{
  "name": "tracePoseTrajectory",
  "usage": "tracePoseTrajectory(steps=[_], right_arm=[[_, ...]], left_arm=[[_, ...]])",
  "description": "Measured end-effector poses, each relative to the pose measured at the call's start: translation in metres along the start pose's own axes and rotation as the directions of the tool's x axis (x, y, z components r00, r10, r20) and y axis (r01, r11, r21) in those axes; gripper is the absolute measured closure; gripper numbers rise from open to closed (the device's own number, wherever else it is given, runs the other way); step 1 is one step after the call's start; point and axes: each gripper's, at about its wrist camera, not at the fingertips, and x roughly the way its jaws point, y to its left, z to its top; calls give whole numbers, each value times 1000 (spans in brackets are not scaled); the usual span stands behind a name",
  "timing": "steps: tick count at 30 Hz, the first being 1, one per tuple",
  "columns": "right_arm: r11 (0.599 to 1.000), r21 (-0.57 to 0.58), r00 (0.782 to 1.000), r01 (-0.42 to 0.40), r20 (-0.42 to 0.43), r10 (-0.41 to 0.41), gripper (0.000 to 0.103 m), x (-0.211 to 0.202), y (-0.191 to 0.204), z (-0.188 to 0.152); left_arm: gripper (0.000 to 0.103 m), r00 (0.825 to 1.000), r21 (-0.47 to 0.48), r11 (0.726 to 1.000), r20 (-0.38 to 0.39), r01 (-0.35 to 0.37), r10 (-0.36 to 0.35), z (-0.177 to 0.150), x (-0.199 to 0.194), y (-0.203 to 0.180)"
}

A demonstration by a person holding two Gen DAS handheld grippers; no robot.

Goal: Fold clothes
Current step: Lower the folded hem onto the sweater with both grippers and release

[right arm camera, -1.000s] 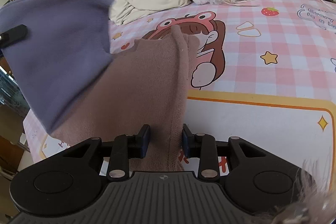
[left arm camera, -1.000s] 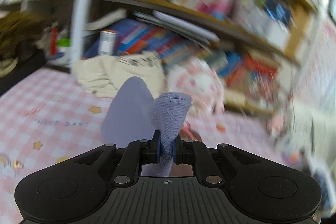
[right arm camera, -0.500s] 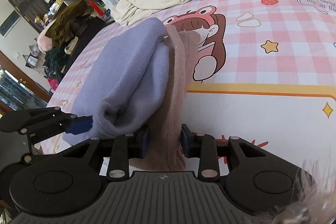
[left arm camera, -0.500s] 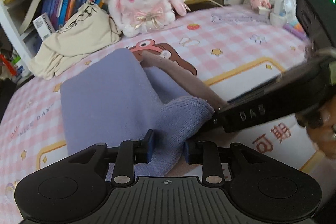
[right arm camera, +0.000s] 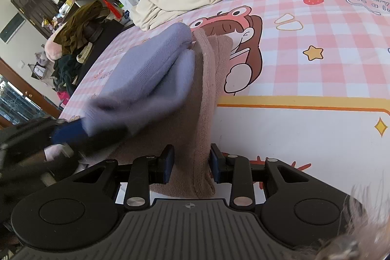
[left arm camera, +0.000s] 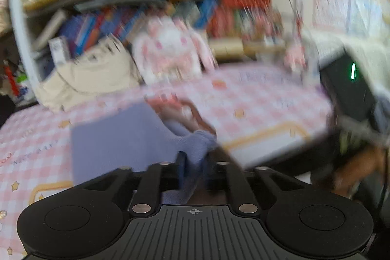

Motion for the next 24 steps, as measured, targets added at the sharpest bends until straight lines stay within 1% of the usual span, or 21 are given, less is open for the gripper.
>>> tracePoseTrajectory(steps=[2, 5, 6, 7, 8, 9, 10, 12, 14, 15, 16, 17, 18, 19, 20, 22, 23, 24], right_arm=[[1000, 2, 1000, -3, 2, 3, 72, 0, -1, -1], [1000, -4, 1000, -6, 6, 6, 72, -1, -1, -2], [1000, -7, 1000, -5, 6, 5, 72, -1, -1, -2], [1000, -10, 1000, -5, 3, 5, 72, -1, 0, -2], [1000, -10, 1000, -6, 0, 6, 72, -1, -1, -1], [1000, -5, 1000, -10, -4, 10, 73, -1, -2, -1], [1000, 0, 1000, -13, -8, 13, 73, -2, -3, 0], [1000, 25, 1000, -17, -11, 17, 75, -4, -8, 2], [999, 51, 1000, -16, 10, 15, 75, -12, -14, 4], [998, 66, 999, -24, 34, 22, 75, -18, -17, 5], [996, 81, 998, -33, 59, 28, 74, -25, -21, 7], [995, 92, 996, -46, 85, 38, 73, -31, -23, 10], [993, 98, 992, -65, 115, 54, 70, -39, -24, 14], [991, 103, 987, -85, 144, 70, 68, -46, -25, 19], [989, 104, 982, -102, 166, 84, 63, -51, -25, 23], [987, 89, 978, -135, 169, 118, 58, -53, -20, 35], [985, 82, 977, -152, 161, 138, 53, -51, -18, 41], [982, 80, 977, -169, 144, 156, 51, -47, -15, 47]], left_arm=[[95, 996, -85, 996, 83, -15, 22, 5, -14, 6], [95, 999, -129, 992, 53, 12, -6, 1, -12, 10], [93, 1000, -104, 994, -4, 27, -28, -4, -3, 6], [92, 997, -77, 996, -66, 44, -49, -10, 6, 2], [92, 990, -46, 998, -134, 47, -53, -16, 16, -3], [87, 981, -2, 999, -187, 44, -44, -23, 24, -10], [86, 978, 30, 999, -207, 44, -36, -25, 29, -13], [84, 975, 63, 997, -219, 45, -30, -27, 35, -16], [80, 969, 49, 997, -242, 54, -40, -26, 38, -14], [76, 968, 34, 998, -245, 61, -51, -23, 36, -12], [68, 967, 19, 997, -247, 69, -62, -21, 35, -11], [62, 966, 6, 996, -246, 85, -81, -20, 31, -9], [55, 969, -4, 994, -224, 108, -106, -17, 23, -8], [55, 971, -13, 991, -199, 132, -132, -14, 15, -7], [55, 972, -22, 988, -174, 155, -157, -10, 7, -5], [55, 979, -36, 985, -108, 170, -173, -4, -13, -1], [54, 984, -52, 986, -79, 158, -162, -1, -18, 4], [53, 988, -69, 987, -51, 145, -149, 3, -24, 10]])
